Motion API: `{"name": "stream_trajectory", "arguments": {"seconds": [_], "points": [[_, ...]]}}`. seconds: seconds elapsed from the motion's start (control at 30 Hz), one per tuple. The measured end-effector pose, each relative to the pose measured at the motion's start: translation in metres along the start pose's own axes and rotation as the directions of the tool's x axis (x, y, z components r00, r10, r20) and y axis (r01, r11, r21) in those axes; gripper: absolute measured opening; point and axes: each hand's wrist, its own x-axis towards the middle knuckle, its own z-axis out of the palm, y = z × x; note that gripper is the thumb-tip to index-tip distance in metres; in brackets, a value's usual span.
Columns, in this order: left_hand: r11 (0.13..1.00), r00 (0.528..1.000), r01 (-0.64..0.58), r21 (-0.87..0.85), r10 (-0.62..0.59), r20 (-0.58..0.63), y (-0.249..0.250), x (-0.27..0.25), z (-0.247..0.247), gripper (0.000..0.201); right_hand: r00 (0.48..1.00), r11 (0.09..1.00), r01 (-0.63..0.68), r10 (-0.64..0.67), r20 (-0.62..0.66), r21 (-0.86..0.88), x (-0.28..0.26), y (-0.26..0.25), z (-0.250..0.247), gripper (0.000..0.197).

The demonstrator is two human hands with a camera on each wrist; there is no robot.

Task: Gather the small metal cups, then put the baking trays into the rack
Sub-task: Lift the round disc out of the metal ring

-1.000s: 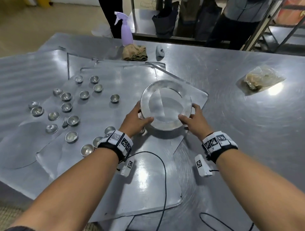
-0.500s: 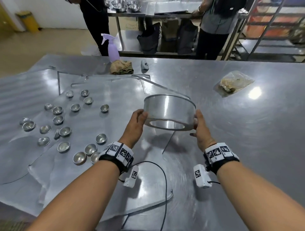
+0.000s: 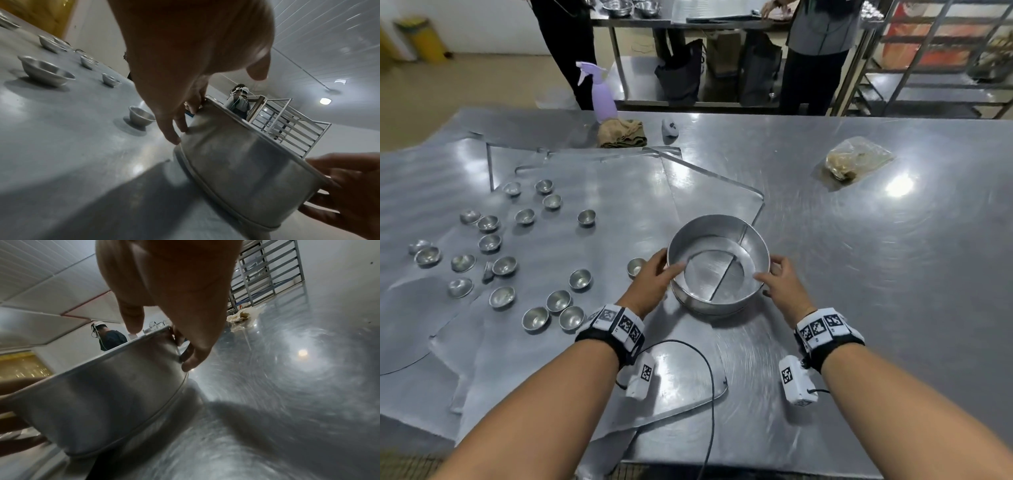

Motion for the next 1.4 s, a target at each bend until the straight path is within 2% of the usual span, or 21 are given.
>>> {"name": "stream_trajectory", "arguments": {"seconds": [0.17, 0.37, 0.57, 0.73, 0.83, 0.97, 1.1, 1.2, 1.3, 1.4], "points": [[0.985, 0.998, -0.016, 0.172, 0.024, -0.050, -0.015, 0.004, 0.006, 0.057, 0.999, 0.991, 0.021, -0.016, 0.041, -0.135, -0.002, 0.016, -0.003, 0.057], [0.933, 0.988, -0.020, 0.360, 0.073, -0.133, -0.008, 0.001, 0.012, 0.058, 0.998, 0.968, 0.068, -0.070, 0.002, -0.242, -0.001, 0.010, -0.005, 0.070], [0.922, 0.979, -0.002, 0.388, 0.081, -0.189, -0.009, -0.010, 0.015, 0.053, 0.994, 0.916, 0.110, -0.108, 0.028, -0.386, -0.003, 0.003, -0.010, 0.065], [0.889, 0.965, 0.037, 0.456, 0.086, -0.247, -0.003, -0.026, 0.019, 0.051, 0.973, 0.778, 0.200, -0.230, 0.026, -0.596, -0.011, -0.013, -0.011, 0.057], [0.863, 0.948, 0.056, 0.501, 0.112, -0.298, 0.000, -0.041, 0.005, 0.045, 0.942, 0.738, 0.306, -0.324, 0.082, -0.601, -0.016, -0.028, -0.001, 0.046], [0.845, 0.919, 0.117, 0.521, 0.106, -0.379, -0.001, -0.080, -0.031, 0.036, 0.908, 0.723, 0.416, -0.365, 0.207, -0.551, -0.022, -0.046, 0.036, 0.036], [0.813, 0.835, 0.264, 0.518, 0.076, -0.545, -0.014, -0.141, -0.083, 0.027, 0.837, 0.702, 0.534, -0.362, 0.409, -0.471, -0.041, -0.056, 0.105, 0.030], [0.795, 0.760, 0.372, 0.479, 0.037, -0.649, -0.030, -0.190, -0.120, 0.028, 0.753, 0.683, 0.613, -0.352, 0.556, -0.397, -0.067, -0.057, 0.166, 0.027], [0.785, 0.675, 0.464, 0.410, -0.014, -0.738, -0.047, -0.232, -0.154, 0.029, 0.675, 0.679, 0.655, -0.330, 0.659, -0.331, -0.099, -0.056, 0.225, 0.029], [0.806, 0.609, 0.495, 0.324, -0.056, -0.791, -0.064, -0.263, -0.191, 0.025, 0.602, 0.637, 0.707, -0.314, 0.734, -0.308, -0.133, -0.058, 0.277, 0.027]]}}
